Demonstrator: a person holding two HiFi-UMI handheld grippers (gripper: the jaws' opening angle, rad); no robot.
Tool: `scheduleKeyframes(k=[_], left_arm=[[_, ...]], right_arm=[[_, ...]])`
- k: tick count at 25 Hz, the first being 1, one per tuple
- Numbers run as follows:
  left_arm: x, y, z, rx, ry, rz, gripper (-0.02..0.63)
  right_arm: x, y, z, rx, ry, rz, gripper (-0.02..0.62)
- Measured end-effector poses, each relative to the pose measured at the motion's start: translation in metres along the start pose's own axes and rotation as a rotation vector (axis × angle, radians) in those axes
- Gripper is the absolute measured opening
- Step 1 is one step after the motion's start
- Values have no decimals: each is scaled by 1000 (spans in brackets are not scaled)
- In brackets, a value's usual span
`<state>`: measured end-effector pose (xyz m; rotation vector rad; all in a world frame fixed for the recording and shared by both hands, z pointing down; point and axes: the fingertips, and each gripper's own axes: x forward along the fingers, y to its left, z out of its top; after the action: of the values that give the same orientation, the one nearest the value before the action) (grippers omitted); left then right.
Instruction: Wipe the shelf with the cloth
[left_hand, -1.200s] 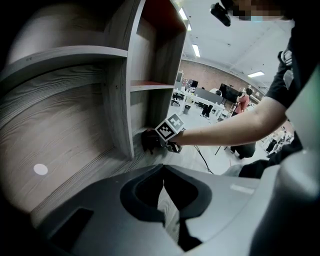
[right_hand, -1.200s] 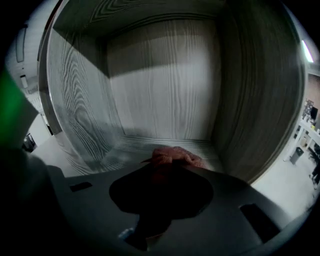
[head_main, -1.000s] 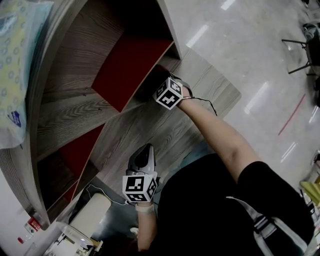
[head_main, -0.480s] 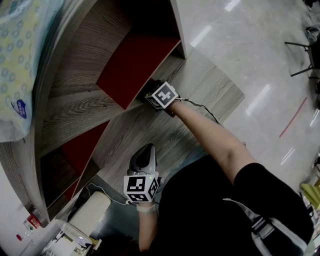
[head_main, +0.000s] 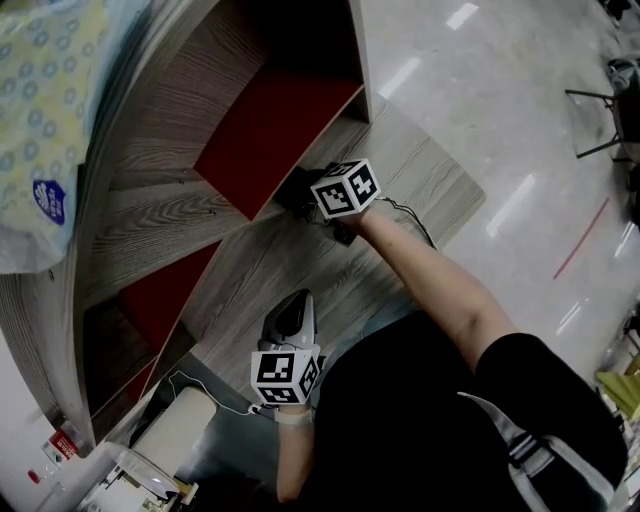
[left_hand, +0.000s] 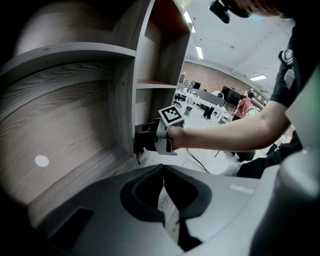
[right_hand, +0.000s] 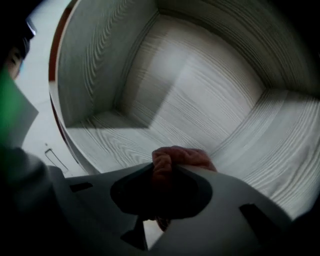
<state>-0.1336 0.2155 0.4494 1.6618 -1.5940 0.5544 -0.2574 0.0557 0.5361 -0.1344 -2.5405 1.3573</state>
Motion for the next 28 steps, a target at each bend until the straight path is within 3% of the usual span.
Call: scheduleKeyframes(k=[4,11,14,18,28], left_arm=[[3,0,2,3,-4,-8,6],[6,-2,1,6,2,-19,6],[5,-3,1,4,2,-19,6],[3,0,-4,-2,10,-11,6],[0,6,-3,-8,17,7,6]], right_arm=[[-15,39,26,60,-105,162,55],[-37,104,67,55,-212,383,55],[-39,113,78,75,-210,456,52],[-29,108,91,178,-234,553,52],[9,77,119,315,-358,555,54]])
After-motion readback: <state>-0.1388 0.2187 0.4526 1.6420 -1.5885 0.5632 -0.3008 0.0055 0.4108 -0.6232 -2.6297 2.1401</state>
